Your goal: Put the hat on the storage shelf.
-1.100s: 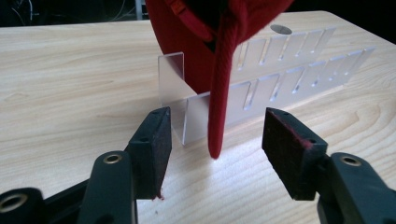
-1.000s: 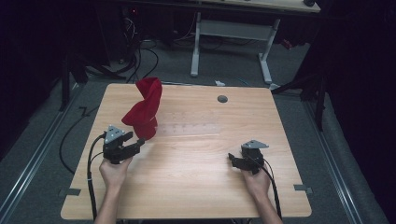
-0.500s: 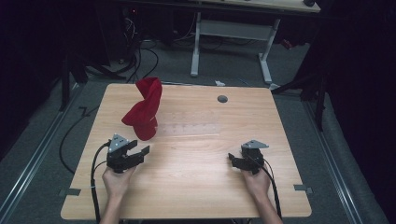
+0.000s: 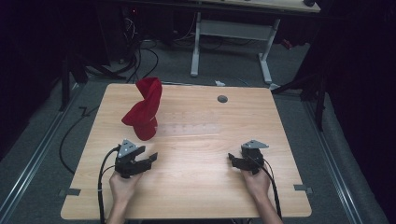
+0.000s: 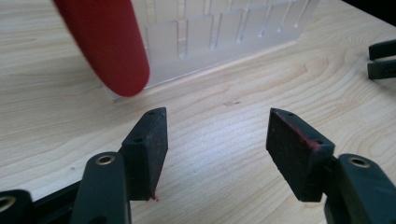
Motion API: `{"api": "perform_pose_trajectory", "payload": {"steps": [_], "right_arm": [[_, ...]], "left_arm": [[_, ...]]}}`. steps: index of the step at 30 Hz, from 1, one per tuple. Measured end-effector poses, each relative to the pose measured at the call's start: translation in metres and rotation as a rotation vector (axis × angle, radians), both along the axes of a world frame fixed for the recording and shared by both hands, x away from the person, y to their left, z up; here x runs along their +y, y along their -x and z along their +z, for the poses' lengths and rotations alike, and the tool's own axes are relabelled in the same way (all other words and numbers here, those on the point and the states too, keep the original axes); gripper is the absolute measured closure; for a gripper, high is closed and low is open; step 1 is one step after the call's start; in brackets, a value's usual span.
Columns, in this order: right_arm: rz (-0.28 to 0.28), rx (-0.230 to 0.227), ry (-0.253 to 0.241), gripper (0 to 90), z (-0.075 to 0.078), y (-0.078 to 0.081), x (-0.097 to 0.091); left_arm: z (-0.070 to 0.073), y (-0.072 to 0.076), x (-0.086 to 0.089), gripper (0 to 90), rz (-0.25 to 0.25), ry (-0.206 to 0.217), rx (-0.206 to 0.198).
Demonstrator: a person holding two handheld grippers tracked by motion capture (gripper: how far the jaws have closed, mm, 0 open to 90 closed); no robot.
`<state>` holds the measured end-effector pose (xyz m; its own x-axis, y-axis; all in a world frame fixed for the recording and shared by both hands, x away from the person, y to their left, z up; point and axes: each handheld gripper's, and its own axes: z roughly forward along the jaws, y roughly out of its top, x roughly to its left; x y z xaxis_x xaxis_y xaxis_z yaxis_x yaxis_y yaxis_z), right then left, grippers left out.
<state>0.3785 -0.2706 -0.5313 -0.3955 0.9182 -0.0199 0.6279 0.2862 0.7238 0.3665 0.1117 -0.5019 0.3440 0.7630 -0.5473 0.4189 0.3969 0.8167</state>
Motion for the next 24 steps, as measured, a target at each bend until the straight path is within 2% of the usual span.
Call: {"api": "perform_pose_trajectory", "payload": {"steps": [11, 17, 24], "right_arm": [[0.002, 0.0, 0.001, 33.9, 0.0, 0.0, 0.0], [0.001, 0.0, 0.002, 33.9, 0.0, 0.0, 0.0], [0.002, 0.0, 0.002, 33.9, 0.0, 0.0, 0.0]], "left_arm": [[-0.012, 0.002, -0.018, 38.4, -0.035, -0.021, 0.025], [-0.02, 0.002, -0.026, 38.7, -0.042, -0.047, 0.031], [-0.03, 0.0, -0.036, 38.8, -0.041, -0.107, 0.035]]}}
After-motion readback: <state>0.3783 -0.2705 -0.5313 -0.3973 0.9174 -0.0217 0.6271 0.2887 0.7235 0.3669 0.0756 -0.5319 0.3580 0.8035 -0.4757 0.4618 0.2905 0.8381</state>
